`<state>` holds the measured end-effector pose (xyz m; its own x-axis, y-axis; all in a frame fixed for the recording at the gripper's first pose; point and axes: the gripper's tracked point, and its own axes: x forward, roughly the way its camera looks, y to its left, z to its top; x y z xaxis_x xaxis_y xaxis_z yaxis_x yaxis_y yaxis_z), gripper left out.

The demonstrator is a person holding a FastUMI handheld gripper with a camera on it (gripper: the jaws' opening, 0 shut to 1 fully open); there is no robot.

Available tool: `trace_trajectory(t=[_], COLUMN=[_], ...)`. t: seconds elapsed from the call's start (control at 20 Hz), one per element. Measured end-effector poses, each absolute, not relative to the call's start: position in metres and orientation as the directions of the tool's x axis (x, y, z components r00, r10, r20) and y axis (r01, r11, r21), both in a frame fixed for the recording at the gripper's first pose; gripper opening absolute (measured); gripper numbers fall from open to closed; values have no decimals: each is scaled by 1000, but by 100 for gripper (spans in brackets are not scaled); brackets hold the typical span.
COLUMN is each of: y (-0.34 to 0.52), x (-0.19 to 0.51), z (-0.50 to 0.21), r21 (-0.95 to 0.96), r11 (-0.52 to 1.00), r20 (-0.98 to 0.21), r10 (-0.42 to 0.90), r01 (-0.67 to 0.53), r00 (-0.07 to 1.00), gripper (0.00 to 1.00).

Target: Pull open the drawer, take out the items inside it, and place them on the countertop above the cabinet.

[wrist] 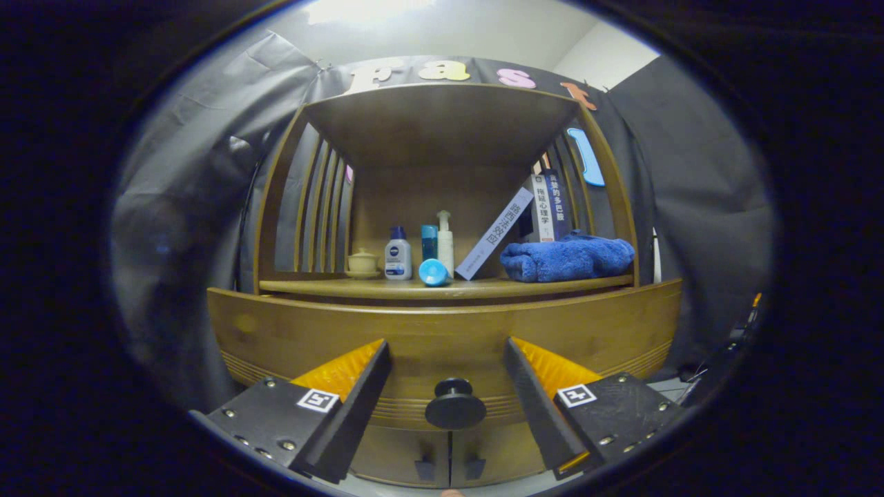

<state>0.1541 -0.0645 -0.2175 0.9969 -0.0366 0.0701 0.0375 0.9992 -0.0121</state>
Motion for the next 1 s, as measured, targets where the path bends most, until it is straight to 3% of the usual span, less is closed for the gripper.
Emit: trace_trajectory(t=[0.5,0.75,1.0], y=[-63,-52,-42], x=[220,220,213], z=[-222,-218,-237], r21=[-47,-137,-233], r11=[998,990,972], r20=[137,150,31], r10=[-29,-17,3], r01=[36,38,5], r00=[990,989,1000], gripper=[99,99,98])
